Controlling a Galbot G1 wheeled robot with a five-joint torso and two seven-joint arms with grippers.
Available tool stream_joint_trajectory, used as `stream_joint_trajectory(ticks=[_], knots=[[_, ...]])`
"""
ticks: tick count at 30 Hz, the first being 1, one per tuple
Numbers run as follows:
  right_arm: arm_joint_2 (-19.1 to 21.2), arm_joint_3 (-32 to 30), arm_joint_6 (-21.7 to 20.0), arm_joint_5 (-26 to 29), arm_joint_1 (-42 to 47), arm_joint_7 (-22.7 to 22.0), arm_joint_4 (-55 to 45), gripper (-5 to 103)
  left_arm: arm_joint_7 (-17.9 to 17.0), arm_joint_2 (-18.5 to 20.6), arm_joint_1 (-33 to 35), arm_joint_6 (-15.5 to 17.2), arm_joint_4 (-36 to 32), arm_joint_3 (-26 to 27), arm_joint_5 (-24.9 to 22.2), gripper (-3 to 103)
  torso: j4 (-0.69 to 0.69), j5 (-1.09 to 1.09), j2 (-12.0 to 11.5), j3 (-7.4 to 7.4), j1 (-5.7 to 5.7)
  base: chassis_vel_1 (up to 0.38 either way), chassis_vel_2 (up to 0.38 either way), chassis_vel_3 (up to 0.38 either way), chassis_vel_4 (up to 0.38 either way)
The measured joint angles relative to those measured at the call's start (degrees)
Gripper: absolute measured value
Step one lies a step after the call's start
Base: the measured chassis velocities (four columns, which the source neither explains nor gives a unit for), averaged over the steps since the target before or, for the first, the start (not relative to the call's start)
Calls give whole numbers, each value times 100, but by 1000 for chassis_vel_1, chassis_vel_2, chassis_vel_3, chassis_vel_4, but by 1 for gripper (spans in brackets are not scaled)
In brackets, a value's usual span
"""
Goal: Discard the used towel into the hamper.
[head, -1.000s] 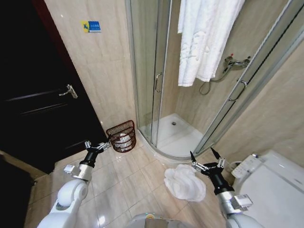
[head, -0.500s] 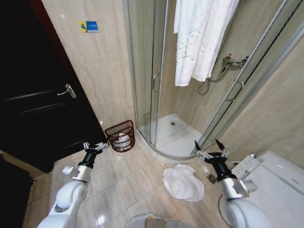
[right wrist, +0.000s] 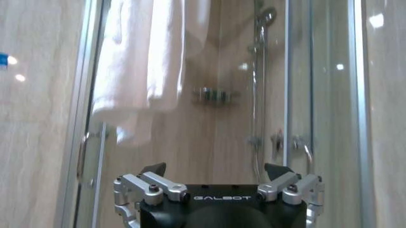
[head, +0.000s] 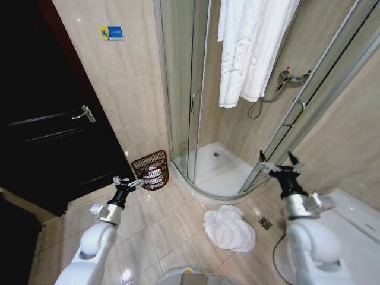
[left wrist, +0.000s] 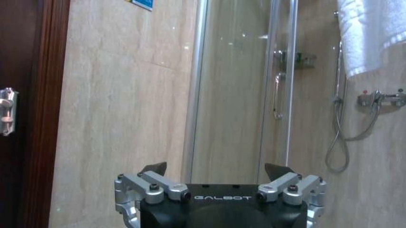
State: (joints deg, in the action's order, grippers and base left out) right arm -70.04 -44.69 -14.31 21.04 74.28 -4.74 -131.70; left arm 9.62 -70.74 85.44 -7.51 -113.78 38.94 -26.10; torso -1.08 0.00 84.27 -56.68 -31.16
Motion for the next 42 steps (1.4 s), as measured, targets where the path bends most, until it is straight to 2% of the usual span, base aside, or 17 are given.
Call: stream_joint_trajectory(ticks=[3, 8, 15, 17, 22, 26, 34, 39, 42], knots=[[323, 56, -89, 270, -664, -41, 299, 100, -12, -83, 15, 0, -29, 16, 99, 100, 3, 1, 0, 0, 0, 0, 0, 0, 0], [527, 134, -145, 465, -1217, -29, 527, 100, -16, -93, 65, 7, -98, 44, 120, 100, 2, 1, 0, 0, -1, 0, 0, 0, 0], [980, 415, -479, 1084, -2174, 112, 773, 100, -46, -110, 96, 10, -104, 175, 119, 100, 0, 1, 0, 0, 0, 0, 0, 0, 0], [1015, 449, -492, 1112, -2295, 137, 819, 100, -51, -117, 108, 12, -104, 190, 119, 100, 1, 1, 0, 0, 0, 0, 0, 0, 0], [1147, 692, -515, 1214, -3409, 354, 1256, 100, -69, -149, 241, 25, -87, 292, 113, 100, 1, 0, 0, 0, 0, 0, 0, 0, 0], [1154, 823, -538, 1240, -3808, 394, 1414, 100, -69, -131, 281, 25, -25, 309, 112, 100, 1, -1, 0, 0, 0, 0, 0, 0, 0], [1319, 1307, -603, 1381, -4852, 301, 1838, 100, -68, -156, 294, 12, 80, 249, 133, 100, 1, -1, 0, 0, 0, 0, 0, 0, 0], [1671, 1968, -641, 1588, -6051, 185, 2293, 100, -65, -162, 309, 6, 48, 225, 131, 100, 0, -1, 0, 1, 0, 0, 0, 0, 0], [1724, 2288, -650, 1737, -6489, 150, 2498, 100, -63, -148, 325, -4, 44, 239, 112, 100, 0, -1, 0, 1, 0, 0, 0, 0, 0]])
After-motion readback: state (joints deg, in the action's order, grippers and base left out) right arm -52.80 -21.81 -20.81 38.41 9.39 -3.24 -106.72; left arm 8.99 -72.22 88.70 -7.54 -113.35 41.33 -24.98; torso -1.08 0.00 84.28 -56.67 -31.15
